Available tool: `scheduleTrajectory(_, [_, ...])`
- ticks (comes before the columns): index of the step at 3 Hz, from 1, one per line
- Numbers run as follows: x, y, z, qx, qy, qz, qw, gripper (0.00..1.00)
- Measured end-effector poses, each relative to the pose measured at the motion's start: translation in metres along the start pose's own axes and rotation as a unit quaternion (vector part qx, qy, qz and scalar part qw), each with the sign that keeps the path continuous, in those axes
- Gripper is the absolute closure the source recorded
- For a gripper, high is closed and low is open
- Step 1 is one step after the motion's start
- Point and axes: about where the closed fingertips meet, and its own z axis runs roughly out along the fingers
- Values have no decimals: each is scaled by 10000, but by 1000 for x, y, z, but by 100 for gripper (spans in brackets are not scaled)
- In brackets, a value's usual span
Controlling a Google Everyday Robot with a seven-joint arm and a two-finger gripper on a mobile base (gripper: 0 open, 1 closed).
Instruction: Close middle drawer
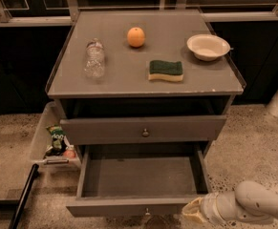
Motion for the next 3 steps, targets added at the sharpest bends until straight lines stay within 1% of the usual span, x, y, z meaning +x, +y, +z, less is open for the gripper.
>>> scheduleTrajectory(1, [0, 0, 0, -1, -1, 2, 10000, 81])
scheduleTrajectory(3, [0, 0, 0, -2, -1, 2, 10000, 35])
